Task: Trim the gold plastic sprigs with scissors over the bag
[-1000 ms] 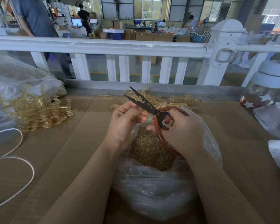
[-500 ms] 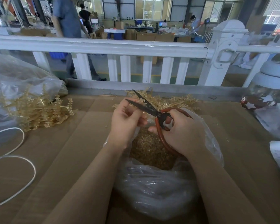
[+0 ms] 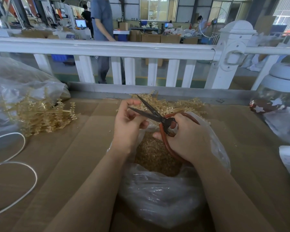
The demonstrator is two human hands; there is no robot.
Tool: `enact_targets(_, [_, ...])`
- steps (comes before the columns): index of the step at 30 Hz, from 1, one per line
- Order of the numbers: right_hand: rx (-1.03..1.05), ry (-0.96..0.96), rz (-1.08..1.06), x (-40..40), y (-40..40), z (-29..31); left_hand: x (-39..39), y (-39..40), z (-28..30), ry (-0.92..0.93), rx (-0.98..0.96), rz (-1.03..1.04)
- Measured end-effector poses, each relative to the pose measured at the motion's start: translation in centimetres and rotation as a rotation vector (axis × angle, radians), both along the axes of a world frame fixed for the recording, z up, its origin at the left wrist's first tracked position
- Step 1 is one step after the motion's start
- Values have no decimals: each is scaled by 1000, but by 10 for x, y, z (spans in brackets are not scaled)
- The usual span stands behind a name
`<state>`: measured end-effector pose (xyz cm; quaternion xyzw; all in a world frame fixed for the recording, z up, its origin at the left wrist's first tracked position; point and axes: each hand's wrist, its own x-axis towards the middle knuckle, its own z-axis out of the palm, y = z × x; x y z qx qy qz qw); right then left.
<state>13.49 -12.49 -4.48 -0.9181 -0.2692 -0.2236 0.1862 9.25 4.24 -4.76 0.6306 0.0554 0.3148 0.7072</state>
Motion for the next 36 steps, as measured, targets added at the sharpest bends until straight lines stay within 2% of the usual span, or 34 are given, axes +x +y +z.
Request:
enact_targets(11, [81,-31,10,-3,3,0,3,-2,-4,56,-43,59])
enact_targets(14, [137,-11,30,-3,4,-2,3,-1,-2,37,-152,33])
enact_targets(20, [109,36,21,3,5,-9,3,0,0,-32,-402,-100])
enact_targets(26, [125,62,33,1,5,-8,3,3,-4,-36,-385,-245])
enact_targets(32, [149,73,37,-4,4,-3,3,3,-4,-28,-360,-265])
enact_targets(36, [96,-1,-14,-8,2,2,3,3,-4,-20,-376,-267])
